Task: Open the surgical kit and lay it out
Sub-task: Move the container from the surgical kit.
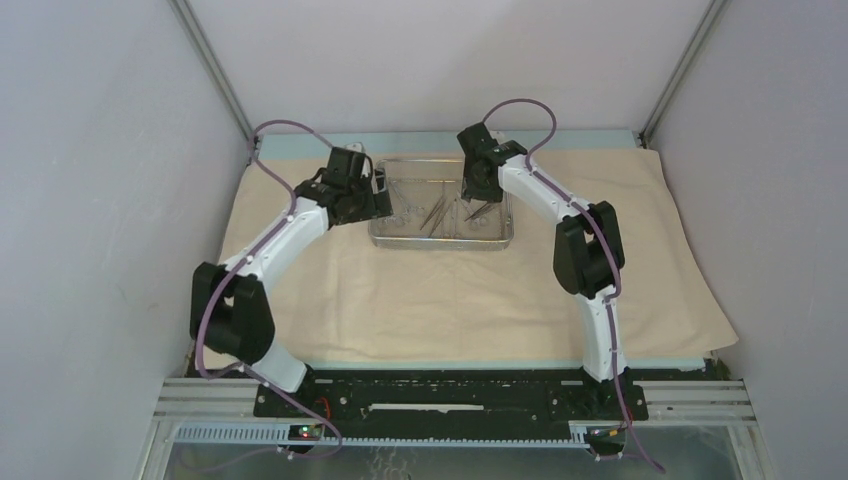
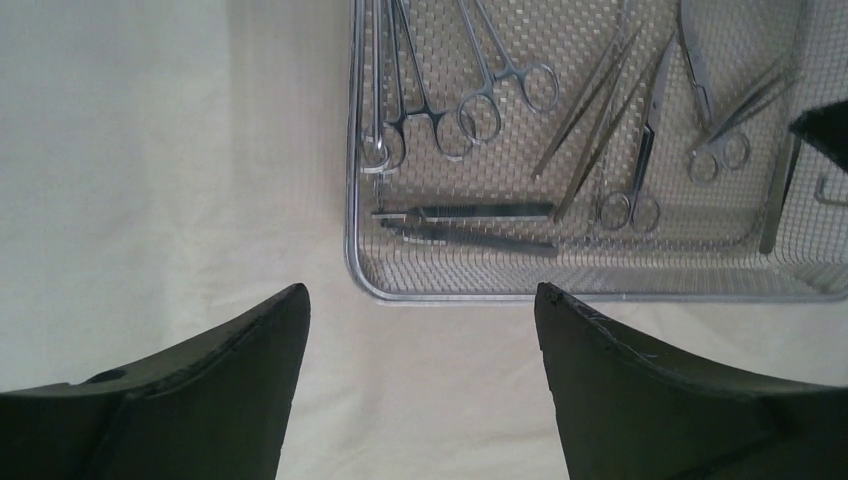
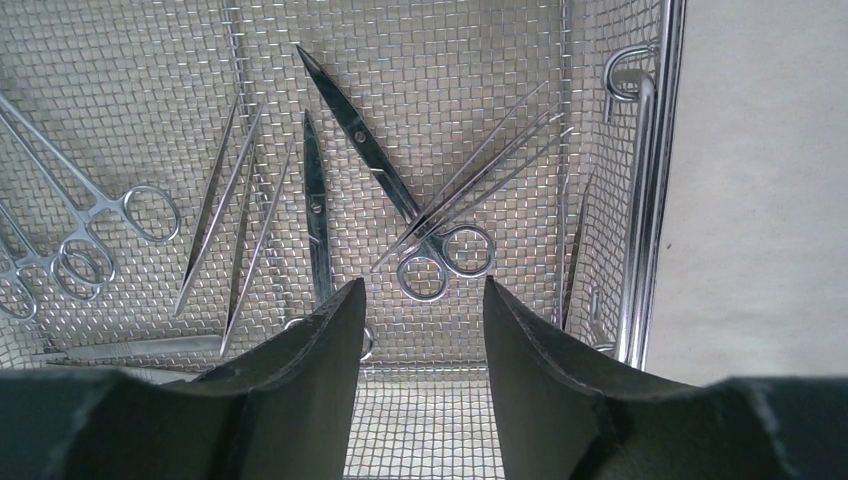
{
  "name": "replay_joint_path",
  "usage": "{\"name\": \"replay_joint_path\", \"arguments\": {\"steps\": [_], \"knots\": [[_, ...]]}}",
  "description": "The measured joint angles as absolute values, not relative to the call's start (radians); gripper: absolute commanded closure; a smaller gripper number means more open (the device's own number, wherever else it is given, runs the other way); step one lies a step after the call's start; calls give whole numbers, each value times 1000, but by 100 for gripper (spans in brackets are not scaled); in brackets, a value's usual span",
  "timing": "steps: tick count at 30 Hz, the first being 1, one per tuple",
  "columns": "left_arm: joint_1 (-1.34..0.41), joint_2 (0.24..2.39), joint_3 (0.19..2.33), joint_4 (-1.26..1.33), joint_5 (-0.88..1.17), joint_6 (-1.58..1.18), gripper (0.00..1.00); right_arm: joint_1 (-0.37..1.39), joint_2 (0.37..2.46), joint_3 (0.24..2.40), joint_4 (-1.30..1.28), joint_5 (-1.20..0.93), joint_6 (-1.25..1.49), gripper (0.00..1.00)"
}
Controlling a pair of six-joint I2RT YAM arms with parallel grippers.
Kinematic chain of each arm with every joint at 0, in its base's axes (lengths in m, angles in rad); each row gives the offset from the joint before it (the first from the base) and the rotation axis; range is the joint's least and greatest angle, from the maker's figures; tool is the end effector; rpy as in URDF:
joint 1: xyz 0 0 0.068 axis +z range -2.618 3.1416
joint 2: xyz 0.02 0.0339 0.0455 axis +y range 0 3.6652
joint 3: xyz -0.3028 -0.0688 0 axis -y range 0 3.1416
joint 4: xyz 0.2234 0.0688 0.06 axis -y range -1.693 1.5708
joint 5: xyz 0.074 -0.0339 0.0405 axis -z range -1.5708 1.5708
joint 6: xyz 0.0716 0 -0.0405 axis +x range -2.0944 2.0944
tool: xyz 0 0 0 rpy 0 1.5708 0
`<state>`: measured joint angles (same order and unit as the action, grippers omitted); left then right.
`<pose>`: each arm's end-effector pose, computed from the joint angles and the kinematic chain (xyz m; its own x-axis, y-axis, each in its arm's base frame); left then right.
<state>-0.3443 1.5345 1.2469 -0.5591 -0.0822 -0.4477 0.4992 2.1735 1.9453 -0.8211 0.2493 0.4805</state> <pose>0.3188 -0.1081 0.3014 -0.7591 -0.1861 -0.6238 -0.0482 0.9717 -0.2313 0.4424 0.2211 0.2465 -0.8396 0.0524 -0.5406 0.0362 0.9985 0.0406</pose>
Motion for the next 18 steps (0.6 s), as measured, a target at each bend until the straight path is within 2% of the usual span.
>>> {"name": "replay_joint_path", "arguments": {"steps": [9,18], "knots": [[-344,1743,1382,-584,-160,-443,24,500,2138,1845,-807,276,463,45],[-333,1811,1438,-621,-194,-428,32,469,1930,1663,-764,327,424,44]]}}
